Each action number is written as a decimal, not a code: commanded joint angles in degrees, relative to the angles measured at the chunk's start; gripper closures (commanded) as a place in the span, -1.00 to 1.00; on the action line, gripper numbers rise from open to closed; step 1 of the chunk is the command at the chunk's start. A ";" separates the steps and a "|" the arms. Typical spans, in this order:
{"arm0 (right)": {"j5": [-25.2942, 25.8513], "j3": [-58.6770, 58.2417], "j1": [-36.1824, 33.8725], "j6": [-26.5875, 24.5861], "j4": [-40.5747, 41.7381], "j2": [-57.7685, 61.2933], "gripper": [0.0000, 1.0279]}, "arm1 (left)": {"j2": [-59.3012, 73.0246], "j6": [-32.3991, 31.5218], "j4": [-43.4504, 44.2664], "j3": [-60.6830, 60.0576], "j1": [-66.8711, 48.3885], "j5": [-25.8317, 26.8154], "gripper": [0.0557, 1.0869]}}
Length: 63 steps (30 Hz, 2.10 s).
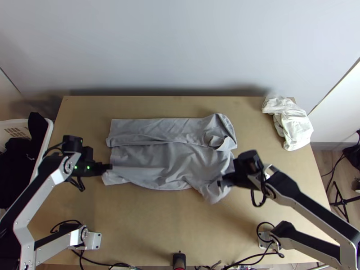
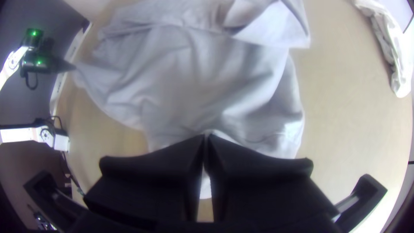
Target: Fold the t-shirt
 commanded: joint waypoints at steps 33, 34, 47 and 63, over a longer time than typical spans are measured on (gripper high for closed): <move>0.02 35.91 -21.31 4.00 8.21 33.08 0.86 | 28.88 -10.70 -6.88 38.86 3.84 -0.12 0.93; 0.02 37.05 -21.31 4.27 7.60 34.23 0.86 | 29.93 -10.88 -7.32 39.48 3.49 -0.21 0.93; 0.11 46.63 -22.81 6.20 7.16 44.16 0.84 | 40.83 -16.59 -11.10 51.08 2.52 -4.78 0.93; 0.90 56.30 -22.19 4.27 4.35 53.56 0.83 | 50.24 -16.51 -14.96 58.46 2.79 -5.75 0.93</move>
